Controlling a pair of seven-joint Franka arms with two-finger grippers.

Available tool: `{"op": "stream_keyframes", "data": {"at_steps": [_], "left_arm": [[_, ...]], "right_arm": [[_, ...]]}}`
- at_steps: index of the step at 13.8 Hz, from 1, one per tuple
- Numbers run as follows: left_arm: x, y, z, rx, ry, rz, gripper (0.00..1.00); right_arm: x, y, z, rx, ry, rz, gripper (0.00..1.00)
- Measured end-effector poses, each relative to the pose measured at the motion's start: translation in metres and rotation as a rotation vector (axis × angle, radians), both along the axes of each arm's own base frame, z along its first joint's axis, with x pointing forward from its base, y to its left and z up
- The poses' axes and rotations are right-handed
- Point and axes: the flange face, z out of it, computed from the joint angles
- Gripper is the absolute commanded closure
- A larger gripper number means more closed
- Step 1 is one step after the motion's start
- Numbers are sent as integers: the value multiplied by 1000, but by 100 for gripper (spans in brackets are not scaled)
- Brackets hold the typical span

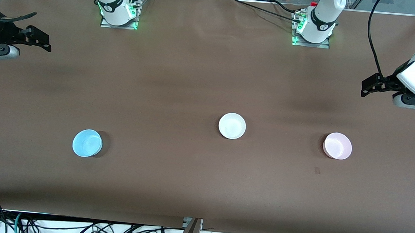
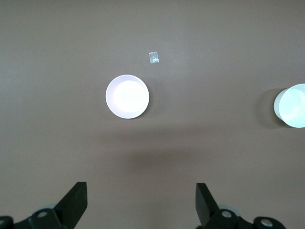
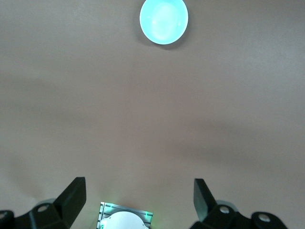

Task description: Stack pink and blue bowls on white bowl

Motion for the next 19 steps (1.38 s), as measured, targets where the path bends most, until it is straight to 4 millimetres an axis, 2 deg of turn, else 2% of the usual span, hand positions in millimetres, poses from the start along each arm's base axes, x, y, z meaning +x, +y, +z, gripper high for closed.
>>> {"op": "stream_keyframes", "data": {"at_steps": [6,9,15,19], "left_arm": [[1,0,0,0,0,0,0],[4,-1,-10,0,19,-2,0],[23,4,-70,-2,137,5,0],[52,19,-137,43,127,-13,0]], "right_arm": [[0,0,0,0,0,0,0],[0,0,-1,0,2,0,0],[1,0,-1,0,-1,0,0],[1,0,0,0,-5,0,0]]}}
